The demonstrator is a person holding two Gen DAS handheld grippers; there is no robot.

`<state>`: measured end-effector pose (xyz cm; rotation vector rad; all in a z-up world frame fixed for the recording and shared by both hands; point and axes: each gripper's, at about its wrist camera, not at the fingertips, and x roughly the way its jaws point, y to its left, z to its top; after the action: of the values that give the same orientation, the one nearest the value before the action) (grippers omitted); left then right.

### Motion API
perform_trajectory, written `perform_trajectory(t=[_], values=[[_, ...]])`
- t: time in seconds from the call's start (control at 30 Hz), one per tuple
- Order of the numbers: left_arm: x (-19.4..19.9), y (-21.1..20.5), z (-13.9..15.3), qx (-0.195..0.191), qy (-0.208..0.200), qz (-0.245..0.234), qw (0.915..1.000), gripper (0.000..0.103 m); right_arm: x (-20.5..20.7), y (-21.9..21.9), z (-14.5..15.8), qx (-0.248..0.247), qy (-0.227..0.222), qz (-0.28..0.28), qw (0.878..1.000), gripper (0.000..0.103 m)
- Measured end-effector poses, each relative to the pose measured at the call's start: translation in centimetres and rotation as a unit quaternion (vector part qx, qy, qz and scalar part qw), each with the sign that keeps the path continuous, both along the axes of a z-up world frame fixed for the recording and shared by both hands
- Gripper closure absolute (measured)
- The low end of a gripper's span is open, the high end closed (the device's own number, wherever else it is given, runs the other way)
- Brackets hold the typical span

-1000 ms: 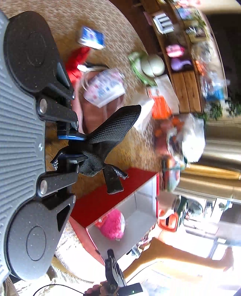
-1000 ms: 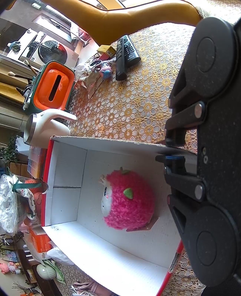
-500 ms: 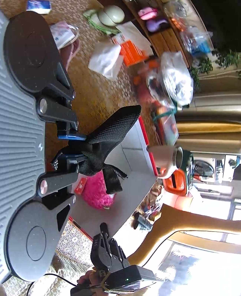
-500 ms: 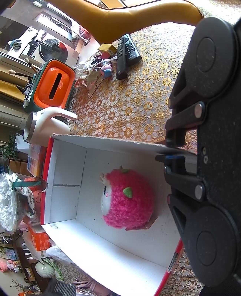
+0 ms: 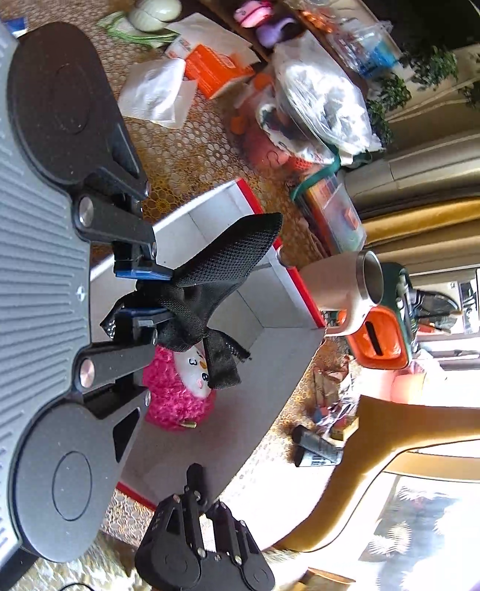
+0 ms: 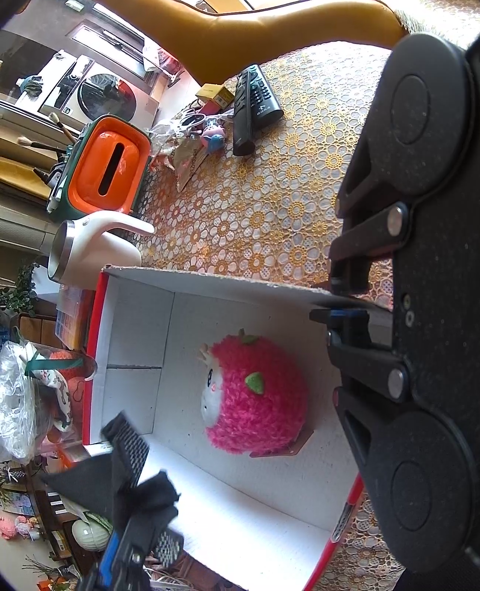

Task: Organize objects
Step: 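Carry the black glove with the left gripper into the box, then open the left gripper to release the glove beside the plush toy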

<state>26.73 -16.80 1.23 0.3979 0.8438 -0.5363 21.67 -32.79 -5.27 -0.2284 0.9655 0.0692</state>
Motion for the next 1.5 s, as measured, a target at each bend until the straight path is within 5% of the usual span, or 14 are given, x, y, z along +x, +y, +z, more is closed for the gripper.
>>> perform_trajectory(t=[0.43, 0.87, 1.07, 1.2, 1.5], values=[[3.9, -5.3, -4.1, 0.071, 0.03, -0.026, 0.9967, 0.089, 0.1, -0.3, 0.1, 0.01, 0.001, -0.003, 1.0, 0.098], [5.2, -6.4, -6.5, 0.097, 0.055, -0.023, 0.9935, 0.089, 0.1, -0.4, 0.1, 0.012, 0.003, -0.003, 1.0, 0.098], [4.8, -6.6, -6.9, 0.111, 0.045, -0.025, 0.9925, 0.071, 0.1, -0.4, 0.1, 0.012, 0.003, -0.004, 1.0, 0.098], [4.3, -6.6, -6.5, 0.114, 0.023, -0.023, 0.9929, 0.042, 0.1, -0.4, 0.1, 0.011, 0.003, -0.003, 1.0, 0.098], [3.1, -4.9, -4.6, 0.078, 0.023, -0.027, 0.9964, 0.041, -0.1, -0.4, 0.2, 0.009, 0.003, -0.004, 1.0, 0.098]])
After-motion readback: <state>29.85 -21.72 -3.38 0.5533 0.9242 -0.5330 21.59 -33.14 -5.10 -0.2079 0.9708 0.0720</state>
